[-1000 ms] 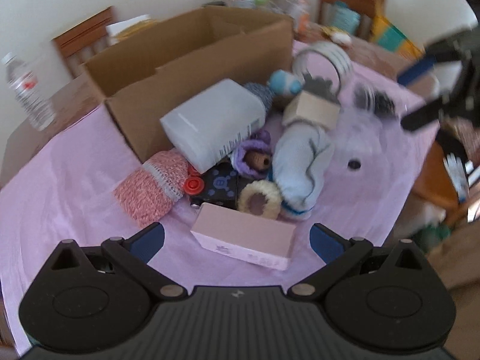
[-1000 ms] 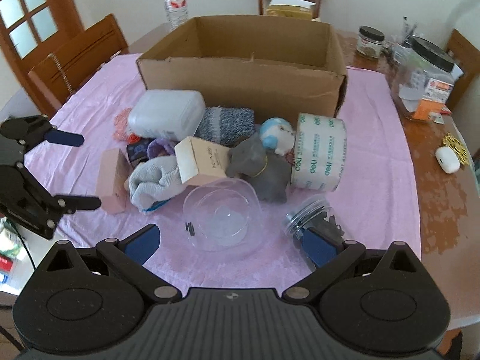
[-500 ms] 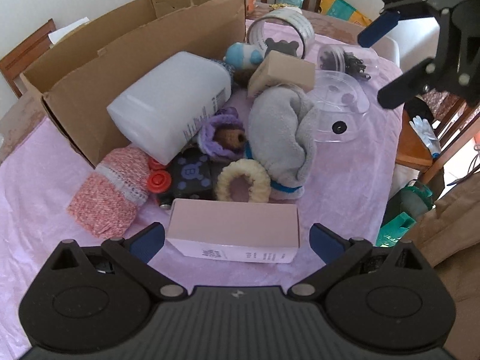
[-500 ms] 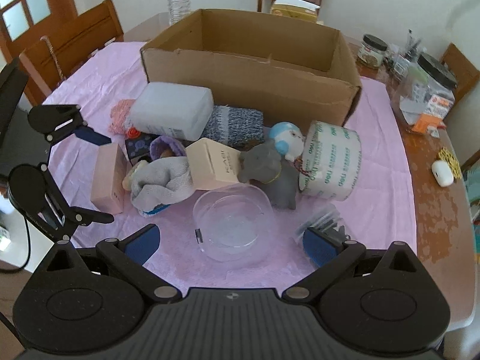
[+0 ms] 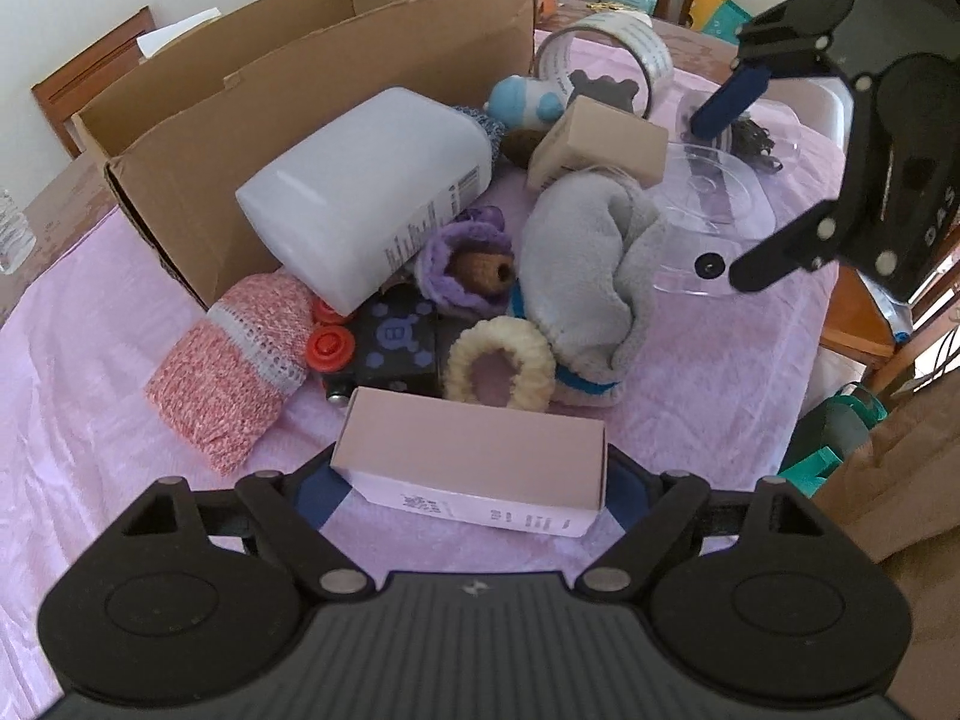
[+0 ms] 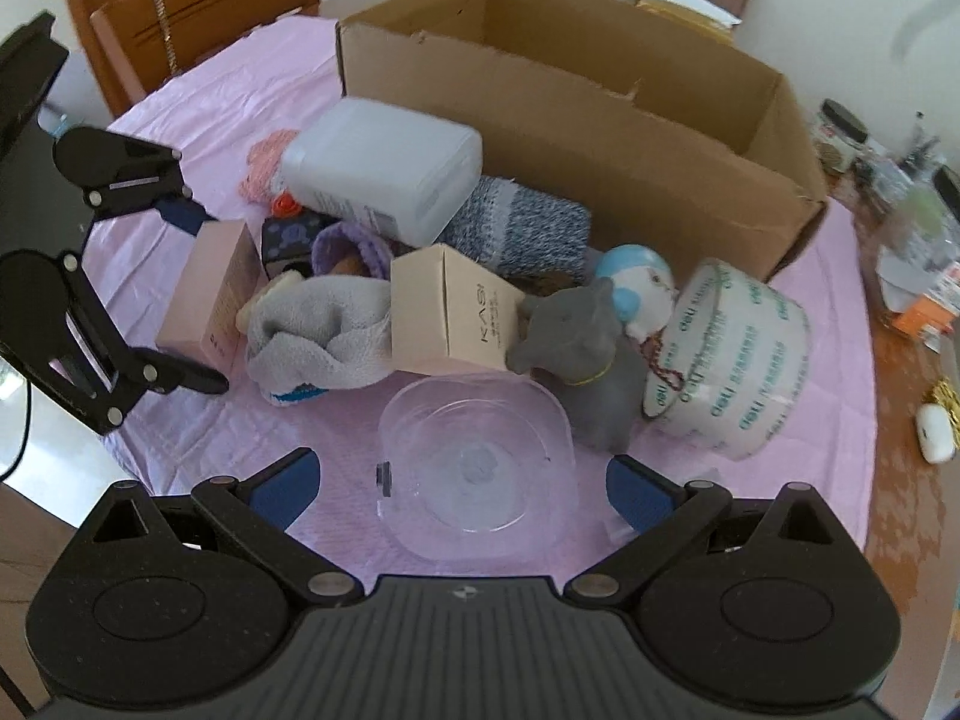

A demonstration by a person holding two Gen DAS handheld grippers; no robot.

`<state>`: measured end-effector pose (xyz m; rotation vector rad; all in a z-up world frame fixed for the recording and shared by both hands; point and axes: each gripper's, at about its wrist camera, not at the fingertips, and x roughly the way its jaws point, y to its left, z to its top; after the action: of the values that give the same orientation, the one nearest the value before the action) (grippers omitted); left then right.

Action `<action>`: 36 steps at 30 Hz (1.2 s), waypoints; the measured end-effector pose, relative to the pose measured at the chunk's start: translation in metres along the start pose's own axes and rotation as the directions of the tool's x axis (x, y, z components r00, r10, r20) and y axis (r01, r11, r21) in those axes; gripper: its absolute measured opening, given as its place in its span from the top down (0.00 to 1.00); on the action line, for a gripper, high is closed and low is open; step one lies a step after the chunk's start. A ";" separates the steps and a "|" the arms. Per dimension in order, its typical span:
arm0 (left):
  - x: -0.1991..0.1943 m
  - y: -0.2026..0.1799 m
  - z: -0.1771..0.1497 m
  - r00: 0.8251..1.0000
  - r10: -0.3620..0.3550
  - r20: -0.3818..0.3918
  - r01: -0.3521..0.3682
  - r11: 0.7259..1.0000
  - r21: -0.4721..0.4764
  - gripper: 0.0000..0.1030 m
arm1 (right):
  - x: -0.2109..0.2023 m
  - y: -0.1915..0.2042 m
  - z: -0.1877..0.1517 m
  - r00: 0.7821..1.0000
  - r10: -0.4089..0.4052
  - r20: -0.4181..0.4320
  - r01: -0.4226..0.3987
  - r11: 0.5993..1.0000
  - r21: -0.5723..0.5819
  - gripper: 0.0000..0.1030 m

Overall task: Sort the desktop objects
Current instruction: 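Grasp the pink box with the left tool while the right tool grasps the clear container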

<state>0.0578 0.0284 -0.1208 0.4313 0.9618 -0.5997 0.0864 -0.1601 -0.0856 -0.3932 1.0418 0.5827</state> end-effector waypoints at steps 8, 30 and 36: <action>-0.001 0.005 -0.001 1.000 0.015 -0.008 -0.016 0.999 -0.050 0.17 | 0.032 -0.005 -0.003 0.992 0.074 -0.099 -0.070 0.997 0.035 0.00; -0.002 0.004 0.001 1.000 0.031 0.002 -0.030 0.996 -0.082 0.17 | 0.031 0.001 0.001 0.987 0.052 -0.151 -0.056 0.998 -0.021 0.00; -0.002 0.008 0.001 1.000 0.027 0.007 -0.026 0.995 -0.091 0.17 | 0.027 -0.006 0.008 0.990 0.047 -0.130 -0.046 0.999 0.011 0.05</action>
<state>0.0625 0.0343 -0.1180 0.3594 0.9704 -0.5311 0.1057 -0.1533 -0.1058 -0.4047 1.1805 0.6010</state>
